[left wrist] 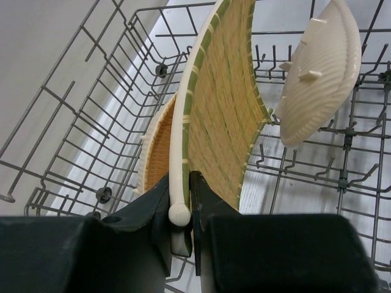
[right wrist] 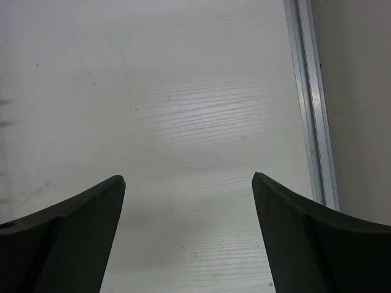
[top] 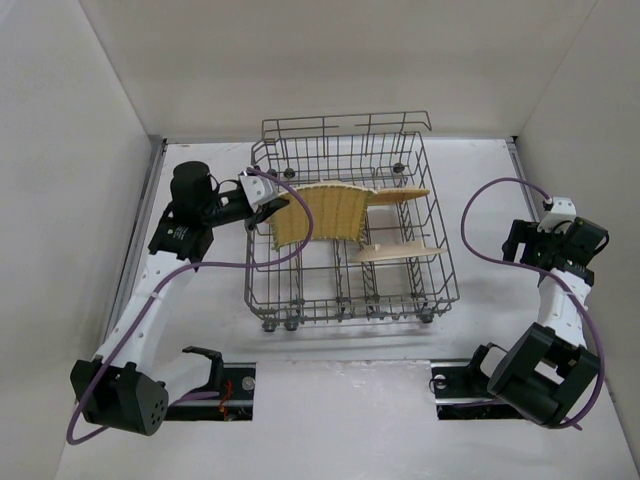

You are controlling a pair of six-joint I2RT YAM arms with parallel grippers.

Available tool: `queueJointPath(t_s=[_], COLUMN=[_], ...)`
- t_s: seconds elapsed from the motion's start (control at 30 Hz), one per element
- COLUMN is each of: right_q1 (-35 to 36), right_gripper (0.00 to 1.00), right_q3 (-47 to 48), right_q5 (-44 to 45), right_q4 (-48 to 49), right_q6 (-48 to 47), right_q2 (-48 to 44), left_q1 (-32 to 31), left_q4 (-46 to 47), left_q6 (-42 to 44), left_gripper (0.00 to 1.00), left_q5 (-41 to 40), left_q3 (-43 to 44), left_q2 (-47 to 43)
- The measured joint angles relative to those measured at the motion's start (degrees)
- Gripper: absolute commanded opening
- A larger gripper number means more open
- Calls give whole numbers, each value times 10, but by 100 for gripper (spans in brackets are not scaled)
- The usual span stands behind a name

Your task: Load the plates into the dish rack

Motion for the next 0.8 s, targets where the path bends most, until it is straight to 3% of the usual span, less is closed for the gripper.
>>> queueJointPath(t_s=[0.47,0.8], right_q1=[0,0], right_gripper=[91,90], right_q3=[0,3], right_q5=[0,0], right_q4=[-1,-9], right_q6=[-2,-2], right_q2=[2,24], left_q1=[12,25], left_q4=[4,40], left_q6=[7,8], left_gripper=[7,22], left_q5=[0,-4], left_q3=[-33,-58], left_q2=[13,80])
